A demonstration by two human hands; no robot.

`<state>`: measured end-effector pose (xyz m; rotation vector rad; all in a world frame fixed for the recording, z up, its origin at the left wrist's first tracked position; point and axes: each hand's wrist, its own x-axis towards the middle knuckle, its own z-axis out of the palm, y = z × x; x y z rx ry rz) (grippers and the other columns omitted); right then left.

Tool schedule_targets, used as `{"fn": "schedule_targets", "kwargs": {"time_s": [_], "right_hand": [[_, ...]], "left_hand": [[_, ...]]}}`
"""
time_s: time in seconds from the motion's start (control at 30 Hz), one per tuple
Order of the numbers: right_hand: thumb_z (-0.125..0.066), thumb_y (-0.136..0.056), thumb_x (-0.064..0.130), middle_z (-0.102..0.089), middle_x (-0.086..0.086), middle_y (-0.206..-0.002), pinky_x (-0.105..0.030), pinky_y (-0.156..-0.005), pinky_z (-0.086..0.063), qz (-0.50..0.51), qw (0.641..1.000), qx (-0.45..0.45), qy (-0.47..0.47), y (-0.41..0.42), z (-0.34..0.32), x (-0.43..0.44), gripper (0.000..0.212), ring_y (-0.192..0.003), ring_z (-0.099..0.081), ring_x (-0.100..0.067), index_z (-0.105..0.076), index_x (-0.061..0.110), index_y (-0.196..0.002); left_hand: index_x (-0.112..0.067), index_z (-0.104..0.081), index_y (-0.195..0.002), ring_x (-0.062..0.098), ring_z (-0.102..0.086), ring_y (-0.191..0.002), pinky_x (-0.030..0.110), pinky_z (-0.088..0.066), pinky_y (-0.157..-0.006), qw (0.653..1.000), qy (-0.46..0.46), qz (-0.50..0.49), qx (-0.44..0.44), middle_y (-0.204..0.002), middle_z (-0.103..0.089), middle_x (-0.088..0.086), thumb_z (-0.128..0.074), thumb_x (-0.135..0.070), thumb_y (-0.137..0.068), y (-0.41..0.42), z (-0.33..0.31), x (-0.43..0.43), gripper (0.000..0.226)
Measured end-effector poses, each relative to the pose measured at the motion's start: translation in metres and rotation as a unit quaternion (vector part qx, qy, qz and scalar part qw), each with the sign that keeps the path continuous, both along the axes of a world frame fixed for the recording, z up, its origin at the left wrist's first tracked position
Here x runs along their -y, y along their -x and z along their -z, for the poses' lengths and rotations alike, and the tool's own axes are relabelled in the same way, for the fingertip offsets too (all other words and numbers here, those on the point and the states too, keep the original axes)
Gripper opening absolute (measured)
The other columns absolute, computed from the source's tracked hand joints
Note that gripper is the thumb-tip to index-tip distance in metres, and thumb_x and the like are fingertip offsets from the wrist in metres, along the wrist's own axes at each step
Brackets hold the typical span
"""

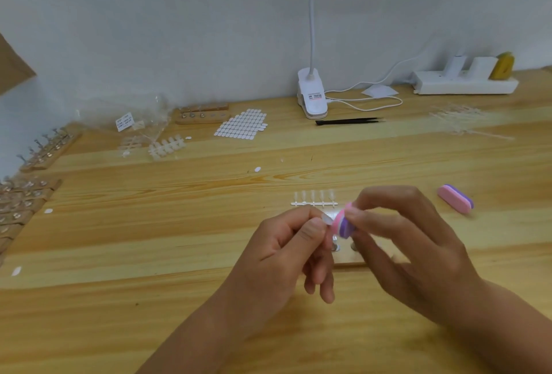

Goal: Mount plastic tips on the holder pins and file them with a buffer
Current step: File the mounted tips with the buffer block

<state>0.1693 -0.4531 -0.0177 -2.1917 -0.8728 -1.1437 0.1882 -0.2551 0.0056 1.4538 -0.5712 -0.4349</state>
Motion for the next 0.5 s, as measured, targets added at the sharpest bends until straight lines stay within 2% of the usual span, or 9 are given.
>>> {"fn": "schedule_targets", "kwargs": {"time_s": [0.1, 0.17, 0.27, 0.4, 0.5], "right_hand": [[-0.064, -0.092, -0.001, -0.06, -0.009, -0.104, -0.026, -0.085, -0.049, 0.016, 1.0, 0.009, -0.016, -0.002, -0.002, 0.006, 0.027, -0.098, -0.059, -0.017, -0.058, 0.007, -0.117], [-0.065, -0.091, -0.001, -0.059, -0.007, -0.109, -0.021, -0.093, -0.045, 0.003, 0.999, 0.038, -0.004, 0.003, -0.001, 0.0, 0.03, -0.103, -0.058, -0.015, -0.058, 0.006, -0.12], [-0.065, -0.09, -0.005, -0.055, -0.008, -0.115, -0.022, -0.099, -0.042, -0.004, 0.998, 0.052, 0.038, 0.005, 0.003, -0.003, 0.037, -0.108, -0.056, -0.017, -0.056, 0.005, -0.125], [-0.064, -0.094, -0.002, -0.057, -0.009, -0.11, -0.026, -0.088, -0.049, 0.017, 1.0, 0.014, 0.01, -0.002, 0.001, 0.008, 0.027, -0.099, -0.06, -0.019, -0.058, 0.007, -0.119], [-0.064, -0.093, -0.002, -0.055, -0.008, -0.113, -0.024, -0.092, -0.047, 0.001, 1.0, 0.029, 0.004, 0.005, 0.001, -0.001, 0.031, -0.103, -0.058, -0.017, -0.057, 0.007, -0.122]], "left_hand": [[-0.022, -0.056, -0.075, 0.019, -0.059, -0.048, 0.024, -0.042, -0.05, 1.0, 0.007, 0.005, -0.003, -0.054, -0.05, -0.001, -0.041, -0.026, -0.1, 0.0, 0.0, 0.0, 0.029], [-0.019, -0.056, -0.076, 0.018, -0.059, -0.047, 0.025, -0.042, -0.049, 1.0, 0.003, 0.013, 0.0, -0.054, -0.05, -0.002, -0.041, -0.026, -0.1, 0.0, 0.001, 0.0, 0.029], [-0.012, -0.055, -0.078, 0.017, -0.059, -0.046, 0.027, -0.042, -0.05, 1.0, -0.01, 0.028, 0.002, -0.053, -0.05, -0.003, -0.04, -0.026, -0.1, 0.0, 0.0, 0.0, 0.03], [-0.019, -0.054, -0.075, 0.017, -0.057, -0.045, 0.028, -0.041, -0.05, 1.0, -0.001, 0.017, -0.011, -0.052, -0.048, -0.001, -0.039, -0.026, -0.099, -0.001, -0.003, -0.001, 0.03], [-0.016, -0.056, -0.077, 0.018, -0.057, -0.045, 0.028, -0.042, -0.05, 1.0, 0.002, 0.021, -0.009, -0.052, -0.049, -0.001, -0.04, -0.025, -0.099, 0.001, -0.004, 0.0, 0.03]]}}
